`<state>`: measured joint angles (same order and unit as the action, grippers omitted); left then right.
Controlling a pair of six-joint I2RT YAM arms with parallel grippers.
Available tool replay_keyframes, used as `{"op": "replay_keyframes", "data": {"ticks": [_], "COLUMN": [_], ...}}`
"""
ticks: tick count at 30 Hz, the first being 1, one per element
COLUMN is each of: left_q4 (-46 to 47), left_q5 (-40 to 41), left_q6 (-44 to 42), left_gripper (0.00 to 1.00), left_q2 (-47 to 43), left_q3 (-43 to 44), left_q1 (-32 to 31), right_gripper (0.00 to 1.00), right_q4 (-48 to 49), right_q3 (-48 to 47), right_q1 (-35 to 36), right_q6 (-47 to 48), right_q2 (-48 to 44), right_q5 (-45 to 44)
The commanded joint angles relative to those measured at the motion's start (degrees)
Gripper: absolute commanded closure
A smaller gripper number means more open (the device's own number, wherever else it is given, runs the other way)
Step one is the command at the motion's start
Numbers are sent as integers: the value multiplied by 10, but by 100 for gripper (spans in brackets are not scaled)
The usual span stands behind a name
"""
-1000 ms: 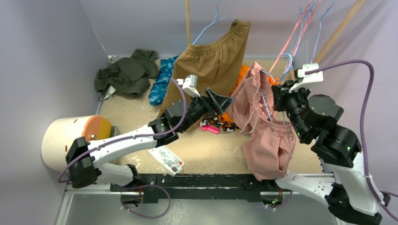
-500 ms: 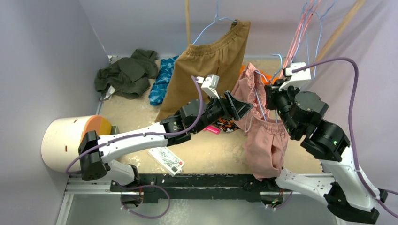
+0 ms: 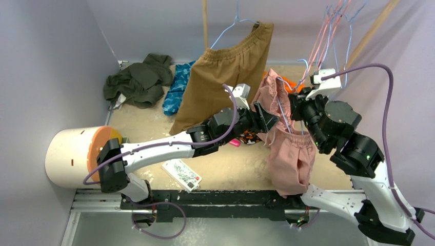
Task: Place the shorts on the hanger
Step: Place the hanger at the clothesline.
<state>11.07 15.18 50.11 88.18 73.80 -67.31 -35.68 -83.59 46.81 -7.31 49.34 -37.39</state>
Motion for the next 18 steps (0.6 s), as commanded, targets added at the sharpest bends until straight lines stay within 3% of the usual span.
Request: {"op": "replay_keyframes", "data": {"ticks": [1, 10, 18], "left_q4": [26, 21, 24], "left_q5": [-2, 14, 62], "left_q6": [-4, 0, 12], "left_gripper": [42, 97, 100], "left_q2": [7, 10, -26], "left_q3": [27, -9, -63], "left_q1": [-5, -5, -3], "right_gripper": [100, 100, 100], "right_q4": [38, 38, 42], "right_q3": [-9, -11, -3], "right_q1": [-1, -1, -1], "right_q6": [-8, -1, 13], "right_q2": [-8, -14, -29], "right_q5": [6, -13, -37]}}
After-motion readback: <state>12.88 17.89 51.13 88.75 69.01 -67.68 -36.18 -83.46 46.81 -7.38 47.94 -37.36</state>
